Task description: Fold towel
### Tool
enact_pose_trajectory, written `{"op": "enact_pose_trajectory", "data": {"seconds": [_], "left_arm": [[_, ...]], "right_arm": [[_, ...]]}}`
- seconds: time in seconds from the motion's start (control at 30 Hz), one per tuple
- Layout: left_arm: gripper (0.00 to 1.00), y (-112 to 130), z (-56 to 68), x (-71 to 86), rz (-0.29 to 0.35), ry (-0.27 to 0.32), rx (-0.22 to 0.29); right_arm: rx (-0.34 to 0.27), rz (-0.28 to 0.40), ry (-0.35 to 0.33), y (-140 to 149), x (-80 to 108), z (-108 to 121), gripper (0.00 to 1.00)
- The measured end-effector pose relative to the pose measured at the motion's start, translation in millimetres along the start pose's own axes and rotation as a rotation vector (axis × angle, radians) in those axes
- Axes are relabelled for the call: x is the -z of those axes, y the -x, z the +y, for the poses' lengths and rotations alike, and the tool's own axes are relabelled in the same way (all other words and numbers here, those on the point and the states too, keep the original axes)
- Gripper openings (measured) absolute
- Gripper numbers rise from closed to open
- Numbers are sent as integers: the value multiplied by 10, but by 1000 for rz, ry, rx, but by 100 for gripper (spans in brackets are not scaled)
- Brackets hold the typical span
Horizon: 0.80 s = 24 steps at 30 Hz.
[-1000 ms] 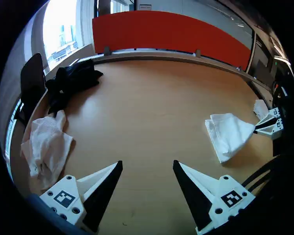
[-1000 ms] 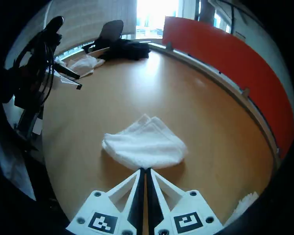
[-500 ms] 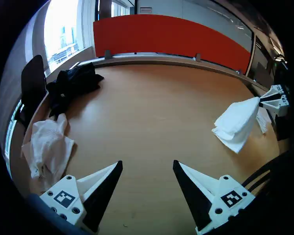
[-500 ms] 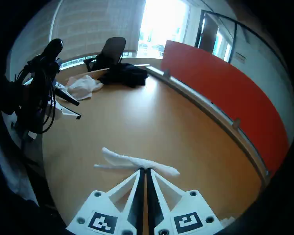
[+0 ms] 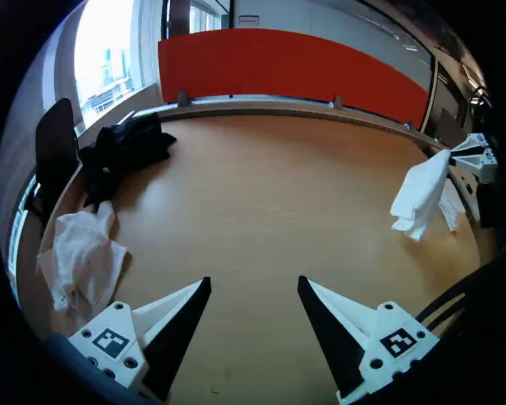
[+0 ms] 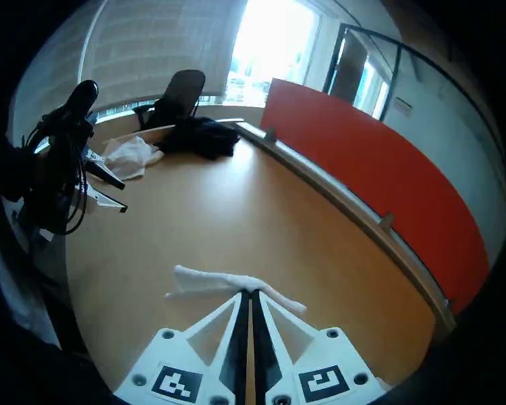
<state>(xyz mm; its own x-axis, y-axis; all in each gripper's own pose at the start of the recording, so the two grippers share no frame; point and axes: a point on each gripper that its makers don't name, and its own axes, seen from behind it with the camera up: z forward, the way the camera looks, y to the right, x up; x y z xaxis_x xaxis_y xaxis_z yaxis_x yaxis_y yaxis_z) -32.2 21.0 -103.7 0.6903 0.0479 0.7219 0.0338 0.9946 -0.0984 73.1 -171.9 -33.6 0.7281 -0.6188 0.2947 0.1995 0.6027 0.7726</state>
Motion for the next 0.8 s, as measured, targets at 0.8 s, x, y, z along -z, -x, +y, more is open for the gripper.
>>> {"op": "enact_pose_trajectory", "data": {"seconds": [0.8], "left_arm": [[95,-104,83,-88,2,12,-26]], "right_arm": [[-46,-24,105,197,307,724,4]]}}
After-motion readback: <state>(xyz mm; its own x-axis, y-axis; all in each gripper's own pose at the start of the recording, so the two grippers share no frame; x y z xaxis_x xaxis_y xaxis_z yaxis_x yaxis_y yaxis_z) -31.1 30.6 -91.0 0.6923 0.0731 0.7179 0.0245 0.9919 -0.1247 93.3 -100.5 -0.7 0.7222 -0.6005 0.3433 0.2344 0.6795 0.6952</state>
